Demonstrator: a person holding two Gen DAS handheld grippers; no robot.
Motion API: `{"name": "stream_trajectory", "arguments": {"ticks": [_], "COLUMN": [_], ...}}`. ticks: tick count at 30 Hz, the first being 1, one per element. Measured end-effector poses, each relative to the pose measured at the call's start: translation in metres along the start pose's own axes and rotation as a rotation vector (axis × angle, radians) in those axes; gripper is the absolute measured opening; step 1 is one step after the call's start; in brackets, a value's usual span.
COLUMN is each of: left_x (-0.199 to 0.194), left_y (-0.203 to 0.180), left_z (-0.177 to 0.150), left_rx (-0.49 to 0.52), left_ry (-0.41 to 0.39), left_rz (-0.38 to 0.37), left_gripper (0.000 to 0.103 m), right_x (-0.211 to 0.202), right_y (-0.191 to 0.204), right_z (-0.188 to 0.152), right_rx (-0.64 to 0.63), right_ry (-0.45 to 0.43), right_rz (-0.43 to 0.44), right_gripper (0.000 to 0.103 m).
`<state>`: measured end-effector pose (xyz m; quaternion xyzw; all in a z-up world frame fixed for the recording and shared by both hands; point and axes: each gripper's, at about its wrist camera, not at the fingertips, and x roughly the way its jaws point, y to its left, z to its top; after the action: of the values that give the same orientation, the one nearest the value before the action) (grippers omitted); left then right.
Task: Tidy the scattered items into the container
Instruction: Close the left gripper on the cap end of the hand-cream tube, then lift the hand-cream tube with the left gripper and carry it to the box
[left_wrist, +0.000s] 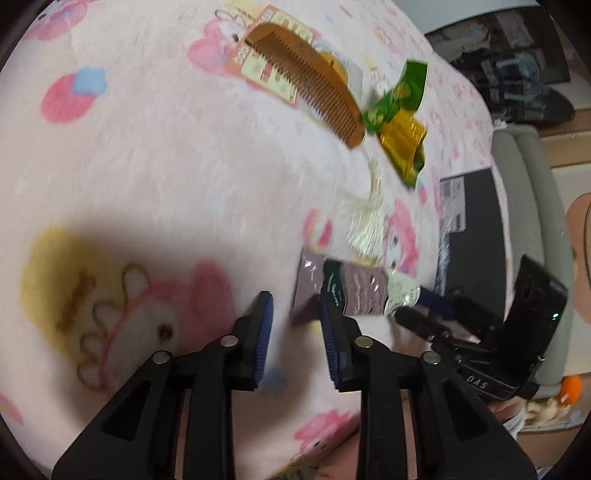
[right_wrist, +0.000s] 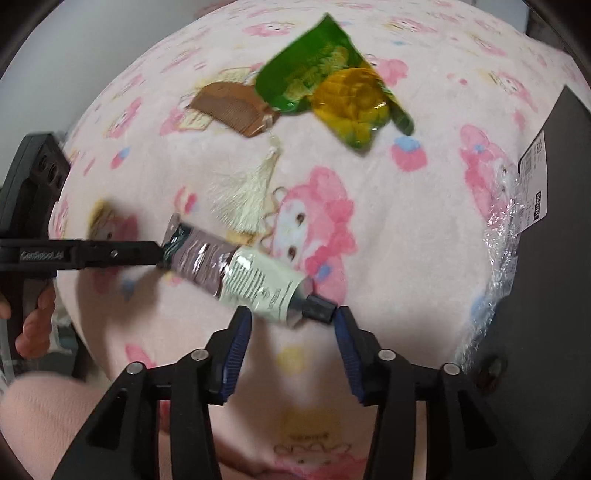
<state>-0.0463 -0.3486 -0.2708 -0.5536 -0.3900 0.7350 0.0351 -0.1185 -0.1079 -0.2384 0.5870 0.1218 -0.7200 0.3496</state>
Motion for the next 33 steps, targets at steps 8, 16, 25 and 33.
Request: {"name": "stream_trajectory", "arguments": {"ticks": [8,16,25,33], "left_x": [0.015,-0.007,-0.044,-0.032], "left_y": [-0.009,-0.027,-0.104,-0.222], "left_z": [0.003,-0.001,-0.01,-0.013], "left_rx": [0.03,0.054,0.194,0.358], "left_ry": [0.036,-0.004,-0.054,-0.034], "left_rz": [-0.069,-0.088,-0.11,-0.206], "left_gripper": [0.043,0.037,0.036,0.033], "right_x": [-0.015,-0.015,-0.095,-0.175], "right_y": [-0.001,0.009,0.005,-0.04], "right_z": [-0.004,0.015,0.029,0.021], "right_rx": [0.015,-0.034,-0.065,-0.056], "right_ry": [-0.041,-0.035,-0.219,-0.327], "right_rz": [0.037,-0.004,-0.04,-0.113], "right_gripper": [0.049,0.05,0.049,0.049]}}
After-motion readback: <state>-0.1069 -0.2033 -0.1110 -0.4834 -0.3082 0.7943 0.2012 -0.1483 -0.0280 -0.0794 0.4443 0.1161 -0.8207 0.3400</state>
